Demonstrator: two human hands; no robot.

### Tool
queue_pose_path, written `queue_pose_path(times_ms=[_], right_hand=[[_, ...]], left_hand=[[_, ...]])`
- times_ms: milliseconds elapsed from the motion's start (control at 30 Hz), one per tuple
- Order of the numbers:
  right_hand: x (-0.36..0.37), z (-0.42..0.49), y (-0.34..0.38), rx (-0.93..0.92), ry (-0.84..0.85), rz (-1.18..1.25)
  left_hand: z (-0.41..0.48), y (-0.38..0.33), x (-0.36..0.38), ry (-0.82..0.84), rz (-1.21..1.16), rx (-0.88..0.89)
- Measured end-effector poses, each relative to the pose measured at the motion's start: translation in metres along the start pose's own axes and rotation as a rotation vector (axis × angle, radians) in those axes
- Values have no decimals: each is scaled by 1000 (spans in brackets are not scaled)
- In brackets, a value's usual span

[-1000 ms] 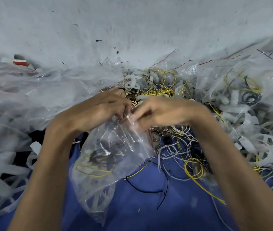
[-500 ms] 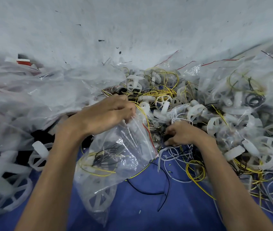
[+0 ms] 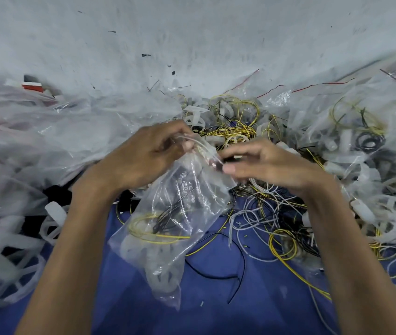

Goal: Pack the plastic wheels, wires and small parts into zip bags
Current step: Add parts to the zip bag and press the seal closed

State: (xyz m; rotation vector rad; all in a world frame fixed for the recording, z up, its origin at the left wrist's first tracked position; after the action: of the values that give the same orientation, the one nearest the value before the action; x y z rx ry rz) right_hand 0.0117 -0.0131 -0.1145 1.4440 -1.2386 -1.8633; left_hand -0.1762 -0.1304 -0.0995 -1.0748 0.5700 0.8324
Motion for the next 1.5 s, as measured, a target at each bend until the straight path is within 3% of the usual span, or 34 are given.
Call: queue_pose_path(times_ms=[100,233,367,500,567,633,800,967,1133,1267,1333,1400,1500], right_hand=[[7,7,1,-34,15,-183],[0,6,3,-201,-230,-128],[2,10,6,-272,-389,-183],[18,23,6,-297,-439,-286],[24,30,6,-347,-497,-383],[24,31,8,-382,-519,-514],[12,16,3,-383,-401,-624],[-6,8,-3,-210,-367,-569],[-16,-5,5,-39,-264,-487],[-21,-16,12,73,-264,-266],[-26,-21,11,149,-246,-299],[-29,-26,10,243,-176,-364],[-29,-31,6,384,-37,-270]], left_hand=[[-2,4,-4,-58,-12,7],[-5,20,-12,-67,106,-79],[-13,29,-21,-92,68,-170],[-21,0,-42,-353,107,-30],[-23,-29,-41,-395,85,101],[-21,-55,-30,-295,24,196],[-7,-67,7,226,-197,158],[3,-42,8,239,-346,77],[5,-19,16,347,-54,-3],[10,-30,36,358,-42,32],[12,-36,49,363,-25,108],[14,-39,61,396,-2,121],[15,-36,74,434,56,82]])
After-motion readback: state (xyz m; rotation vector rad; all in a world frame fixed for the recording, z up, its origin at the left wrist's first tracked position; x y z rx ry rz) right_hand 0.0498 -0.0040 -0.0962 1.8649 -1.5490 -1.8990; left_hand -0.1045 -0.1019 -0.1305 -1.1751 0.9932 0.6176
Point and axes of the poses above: each hand's wrist, its own z-axis towards the middle knuckle, its own x-axis out of the palm, y = z × x, the point moved 1 cm from there along z, towards the middle knuckle, and after that the axes turned 2 degrees about y, right-handed, at the moved point
